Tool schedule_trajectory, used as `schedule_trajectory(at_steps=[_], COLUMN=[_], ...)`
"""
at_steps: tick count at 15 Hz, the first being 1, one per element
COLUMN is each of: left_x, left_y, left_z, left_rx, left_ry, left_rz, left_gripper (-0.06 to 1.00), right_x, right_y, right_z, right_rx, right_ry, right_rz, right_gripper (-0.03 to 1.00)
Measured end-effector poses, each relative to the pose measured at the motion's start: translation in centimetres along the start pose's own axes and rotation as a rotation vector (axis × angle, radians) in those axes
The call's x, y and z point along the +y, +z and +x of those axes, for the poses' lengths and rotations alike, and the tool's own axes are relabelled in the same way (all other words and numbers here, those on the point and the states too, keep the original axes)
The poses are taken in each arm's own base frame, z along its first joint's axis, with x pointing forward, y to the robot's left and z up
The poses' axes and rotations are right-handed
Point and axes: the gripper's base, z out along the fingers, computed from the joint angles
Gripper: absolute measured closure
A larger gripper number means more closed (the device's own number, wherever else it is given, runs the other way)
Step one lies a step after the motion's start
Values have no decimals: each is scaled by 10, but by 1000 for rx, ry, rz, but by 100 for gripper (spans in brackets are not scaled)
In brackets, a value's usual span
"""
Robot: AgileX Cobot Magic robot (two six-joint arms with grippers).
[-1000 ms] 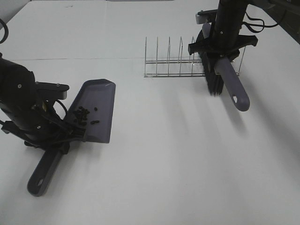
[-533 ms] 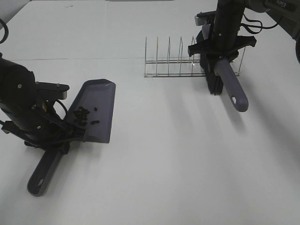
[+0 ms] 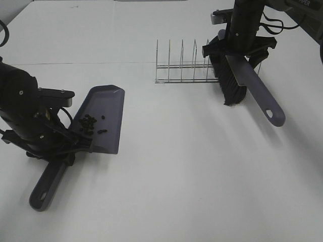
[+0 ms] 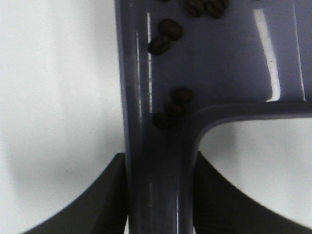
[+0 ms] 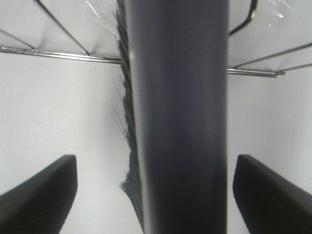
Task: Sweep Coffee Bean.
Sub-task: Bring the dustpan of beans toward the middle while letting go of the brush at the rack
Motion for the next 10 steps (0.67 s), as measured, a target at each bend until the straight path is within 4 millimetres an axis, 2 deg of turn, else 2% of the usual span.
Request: schedule_trajectory(at_steps=[4, 10], left_x=[0, 0], left_y=[0, 0], left_z=[0, 0], left_rx=[0, 1], left_ry=[0, 0], left_rz=[0, 0], left_gripper=[59, 59], right_x=[-4, -6], right_y=[-32, -101], right_z=[-4, -4], right_rx=[-62, -176], right_ry=[8, -23], right_rz=[-8, -92], right_gripper=[19, 19])
